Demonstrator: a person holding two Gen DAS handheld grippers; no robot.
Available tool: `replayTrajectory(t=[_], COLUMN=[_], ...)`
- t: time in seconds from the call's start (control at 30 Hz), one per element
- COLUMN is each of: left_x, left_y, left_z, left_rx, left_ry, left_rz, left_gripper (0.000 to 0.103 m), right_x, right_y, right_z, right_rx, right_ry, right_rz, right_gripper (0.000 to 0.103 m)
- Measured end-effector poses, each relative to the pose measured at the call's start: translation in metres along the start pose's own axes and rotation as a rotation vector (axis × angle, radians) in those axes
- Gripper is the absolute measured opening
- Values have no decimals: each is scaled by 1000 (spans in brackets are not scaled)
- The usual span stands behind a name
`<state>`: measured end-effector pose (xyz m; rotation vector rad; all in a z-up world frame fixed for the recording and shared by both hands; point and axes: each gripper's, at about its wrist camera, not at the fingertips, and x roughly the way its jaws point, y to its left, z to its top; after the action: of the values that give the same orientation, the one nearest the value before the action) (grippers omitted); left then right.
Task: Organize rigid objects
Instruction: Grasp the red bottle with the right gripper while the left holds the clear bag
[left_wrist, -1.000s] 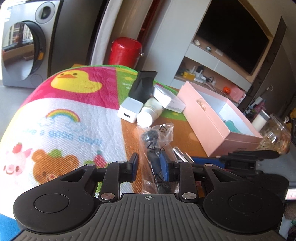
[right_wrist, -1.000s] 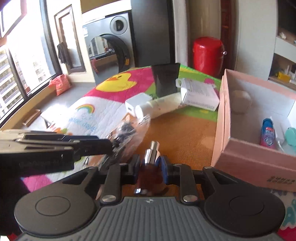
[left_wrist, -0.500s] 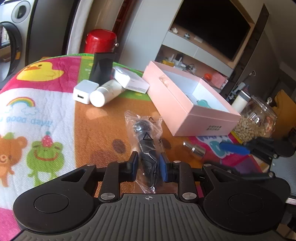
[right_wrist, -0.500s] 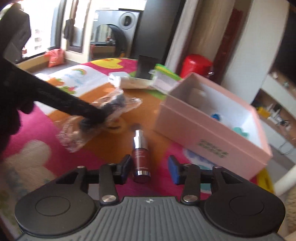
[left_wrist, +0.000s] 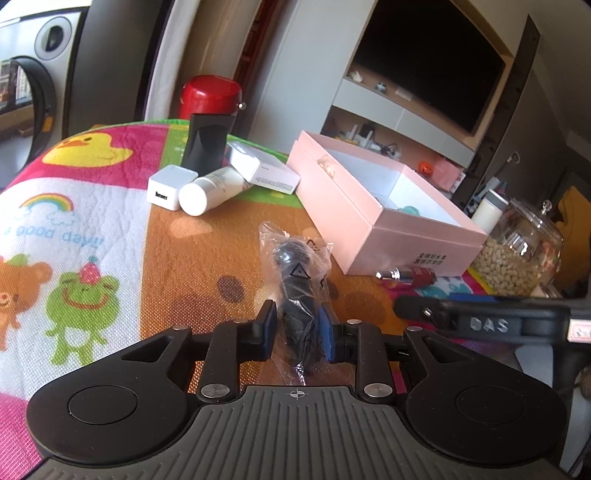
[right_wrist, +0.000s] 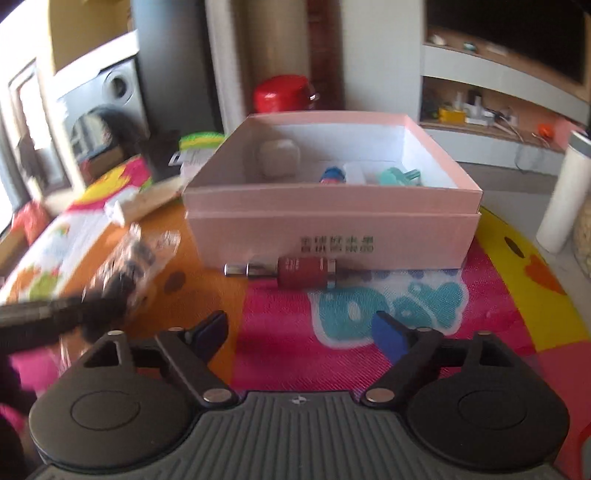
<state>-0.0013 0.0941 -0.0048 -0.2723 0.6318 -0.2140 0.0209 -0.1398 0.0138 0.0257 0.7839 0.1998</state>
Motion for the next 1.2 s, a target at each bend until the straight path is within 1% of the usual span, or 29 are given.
replayTrajectory(t=[0.07,0.2,0.23,0.27,0.33,0.43,0.47,0.5,0.53,0.6,0.7,0.73,0.77,0.8,0.83,0.87,0.97,1.03,1.1,1.13,1.17,1.2], left_x=[0,1,2,3,5,9,10,10,9,2,-15,-20,-24,-26,-28,-28,-25,-23,-19,-18,-18,-17], left_y=[-1,-7,-8,-11,-15,-18,-18,-19,-21,-29,-43,-47,-50,-51,-54,-55,-57,-57,-59,-59,-60,-61], left_z=[0,1,2,4,9,17,18,18,17,11,-3,-6,-9,-11,-11,-11,-10,-11,-11,-10,-10,-11], left_rx=[10,26,32,41,63,98,108,120,134,186,261,263,253,239,226,217,198,202,209,207,205,203], left_ry=[0,12,19,31,58,98,105,108,114,141,193,209,223,233,243,249,241,223,211,208,206,203], left_rz=[8,33,42,53,68,75,72,73,72,59,38,37,40,51,71,85,97,95,107,111,115,119], left_gripper=[28,28,28,29,29,28,27,26,26,25,26,26,26,27,27,27,28,30,34,34,34,34], right_x=[8,24,27,28,26,15,9,3,-4,-18,-40,-46,-50,-54,-57,-58,-56,-53,-49,-45,-41,-37], right_y=[8,17,18,18,19,16,14,13,12,9,1,-3,-6,-10,-13,-16,-25,-30,-32,-31,-28,-27], right_z=[4,16,18,19,19,14,11,8,5,-1,-11,-14,-17,-21,-25,-28,-35,-35,-34,-32,-30,-27], right_rx=[-8,-20,-23,-28,-46,-74,-87,-102,-128,-176,-220,-227,-224,-215,-203,-192,-162,-137,-134,-163,-203,-236], right_ry=[-1,0,1,0,-4,-10,-14,-23,-32,-44,-74,-81,-89,-96,-99,-103,-96,-75,-65,-69,-83,-116], right_rz=[-9,-63,-69,-77,-74,-38,-27,-15,-13,-6,24,31,34,37,38,34,11,21,2,-42,-112,-210], right_gripper=[86,86,84,75,75,75,71,41,37,34,33,33,36,47,56,67,67,67,61,60,58,58])
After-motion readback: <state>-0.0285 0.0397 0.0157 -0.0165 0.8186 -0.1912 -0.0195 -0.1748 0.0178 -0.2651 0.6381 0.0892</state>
